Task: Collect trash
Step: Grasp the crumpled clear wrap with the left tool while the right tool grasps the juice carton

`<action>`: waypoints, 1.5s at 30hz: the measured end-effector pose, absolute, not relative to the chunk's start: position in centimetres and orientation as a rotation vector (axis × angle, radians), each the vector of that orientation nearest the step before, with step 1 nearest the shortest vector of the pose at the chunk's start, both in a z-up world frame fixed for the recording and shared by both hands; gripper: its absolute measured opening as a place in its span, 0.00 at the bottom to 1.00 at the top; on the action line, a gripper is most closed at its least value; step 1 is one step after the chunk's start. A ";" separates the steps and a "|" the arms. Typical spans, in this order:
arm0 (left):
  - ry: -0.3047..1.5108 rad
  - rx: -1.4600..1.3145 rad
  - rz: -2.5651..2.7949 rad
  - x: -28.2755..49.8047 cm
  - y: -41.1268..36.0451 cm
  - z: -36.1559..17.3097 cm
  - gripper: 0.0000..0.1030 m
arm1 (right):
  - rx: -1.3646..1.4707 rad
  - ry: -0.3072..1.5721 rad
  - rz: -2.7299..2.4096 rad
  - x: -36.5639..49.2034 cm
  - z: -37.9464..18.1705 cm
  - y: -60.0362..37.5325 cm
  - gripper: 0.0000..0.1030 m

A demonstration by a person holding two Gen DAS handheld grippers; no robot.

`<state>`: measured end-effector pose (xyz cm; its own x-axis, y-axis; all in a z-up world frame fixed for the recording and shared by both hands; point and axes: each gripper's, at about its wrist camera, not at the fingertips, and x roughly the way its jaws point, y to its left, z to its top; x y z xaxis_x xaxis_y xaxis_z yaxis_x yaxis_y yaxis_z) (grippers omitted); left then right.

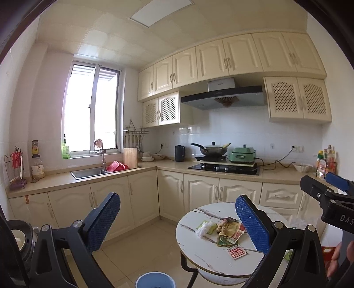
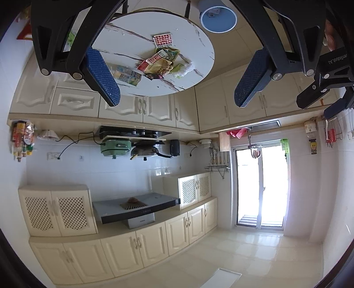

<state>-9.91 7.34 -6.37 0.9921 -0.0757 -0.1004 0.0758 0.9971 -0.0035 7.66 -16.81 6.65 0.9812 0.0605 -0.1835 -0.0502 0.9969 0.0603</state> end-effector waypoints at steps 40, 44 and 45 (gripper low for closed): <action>0.772 0.094 -0.269 43.8 -2.1 -17.7 0.99 | -0.135 0.753 0.020 42.2 -16.6 -34.4 1.00; 0.795 0.077 -0.270 46.2 -1.6 -19.4 0.99 | -0.235 0.821 0.114 46.4 -19.3 -34.3 1.00; 0.800 0.079 -0.275 46.7 -1.5 -19.7 0.99 | -0.264 0.838 0.126 47.3 -20.0 -34.3 1.00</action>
